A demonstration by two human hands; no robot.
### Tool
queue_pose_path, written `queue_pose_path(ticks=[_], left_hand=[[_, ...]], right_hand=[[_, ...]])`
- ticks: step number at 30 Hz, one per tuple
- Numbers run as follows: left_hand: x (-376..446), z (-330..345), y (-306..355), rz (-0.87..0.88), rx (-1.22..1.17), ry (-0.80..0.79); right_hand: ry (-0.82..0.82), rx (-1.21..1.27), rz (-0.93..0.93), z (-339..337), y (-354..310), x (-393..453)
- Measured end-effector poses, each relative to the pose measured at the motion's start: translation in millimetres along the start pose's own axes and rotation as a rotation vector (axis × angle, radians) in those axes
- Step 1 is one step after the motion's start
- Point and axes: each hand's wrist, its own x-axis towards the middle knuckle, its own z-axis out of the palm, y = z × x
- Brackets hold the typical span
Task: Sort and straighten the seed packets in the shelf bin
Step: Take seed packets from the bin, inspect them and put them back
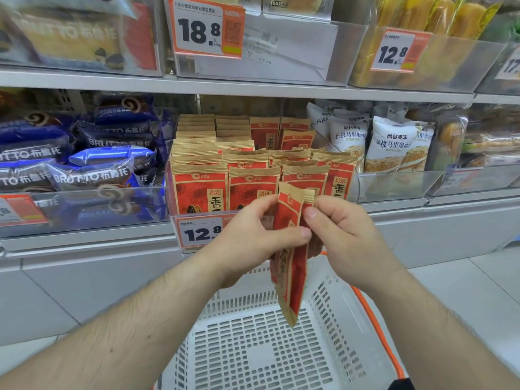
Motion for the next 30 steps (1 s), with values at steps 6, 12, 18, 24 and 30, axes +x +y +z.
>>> queue_pose_path(ticks=[6,12,18,24,30], left_hand=[[-3,-6,6,-0.068,-0.226,-0.218],[-2,-6,5,-0.078,-0.262,-0.273],[-2,-5,5,-0.074,-0.263,-0.260],[1,-10,14,-0.033,-0.198,-0.016],[2,-14,21,0.016,-0.253,0.181]], right_hand=[[-0.065,0.224,0.070,2,-5,1],[-0.064,0.239,0.082,2,-5,1],[-0.059,0.250,0.068,2,-5,1],[-0.015,0.110,0.031,-2,-6,0],[-0.342,-0.341,0.082,-18,-9,-6]])
